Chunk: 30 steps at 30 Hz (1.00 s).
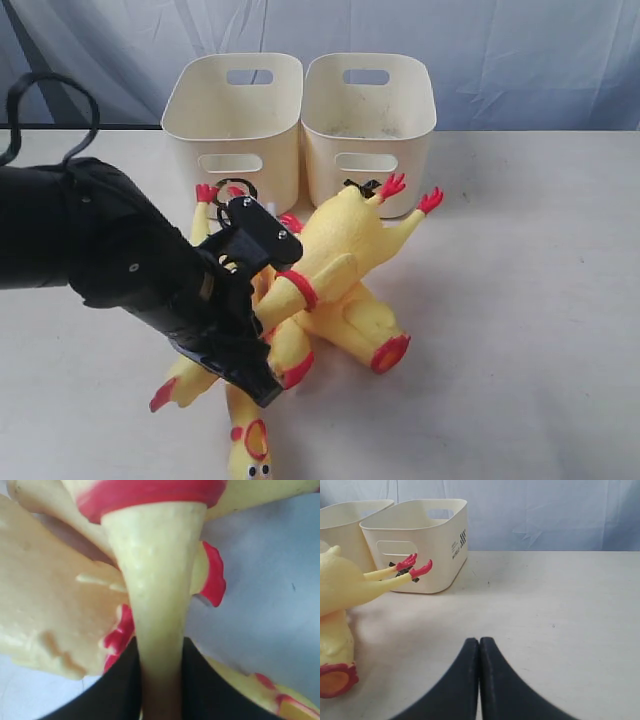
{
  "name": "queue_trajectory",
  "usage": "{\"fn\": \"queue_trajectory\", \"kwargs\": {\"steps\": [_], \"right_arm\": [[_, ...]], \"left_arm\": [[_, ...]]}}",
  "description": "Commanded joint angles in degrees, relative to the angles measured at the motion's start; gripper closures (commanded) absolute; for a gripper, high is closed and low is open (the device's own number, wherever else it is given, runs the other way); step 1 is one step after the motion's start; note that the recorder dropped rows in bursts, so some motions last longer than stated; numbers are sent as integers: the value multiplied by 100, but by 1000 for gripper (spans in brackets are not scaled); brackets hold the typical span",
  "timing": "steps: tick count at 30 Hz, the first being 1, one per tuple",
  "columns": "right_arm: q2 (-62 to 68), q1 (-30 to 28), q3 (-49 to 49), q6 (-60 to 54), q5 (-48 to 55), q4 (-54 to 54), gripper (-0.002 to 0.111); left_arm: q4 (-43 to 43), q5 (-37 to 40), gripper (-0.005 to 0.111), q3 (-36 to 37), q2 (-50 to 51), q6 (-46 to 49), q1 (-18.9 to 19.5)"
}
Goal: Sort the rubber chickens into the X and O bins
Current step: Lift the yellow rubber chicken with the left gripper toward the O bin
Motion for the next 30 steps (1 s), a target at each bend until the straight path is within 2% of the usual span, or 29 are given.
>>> {"fn": "queue_trajectory", "kwargs": {"steps": [1,6,10,11,13,16,18,21,23,27,30], "right_arm": [[-31,-13,28,-5,-42,-8,108],[-31,-13,28,-5,-42,45,108],[-31,-13,28,-5,-42,45,108],[-31,-13,28,-5,-42,45,108],[-31,-13,28,-5,-42,45,108],[-31,-13,28,-5,-42,45,108],[-31,-13,28,-5,-42,56,108],[-31,-13,28,-5,-42,56,108],[-31,-13,28,-5,-42,56,108],[-31,-13,28,-5,-42,56,108],[-31,-13,28,-5,-42,56,108]], "left_arm": [[-62,808,107,-320,-437,0,-32],[-117,1541,107,-784,-1073,0,-32],[-25,1655,107,-1251,-1595,-228,-20],[147,1683,107,-1351,-1658,-424,-20],[1254,1895,107,-1630,-1731,-1283,-20],[2269,1951,107,-1832,-1731,-1946,-20],[2597,1932,107,-1935,-1678,-1933,97],[2715,2217,107,-2165,-1270,-1570,660],[2807,2347,107,-2281,-1018,-1331,901],[2991,2503,107,-2517,-503,-959,1214],[3250,2678,107,-2752,-59,-714,1303]]}}
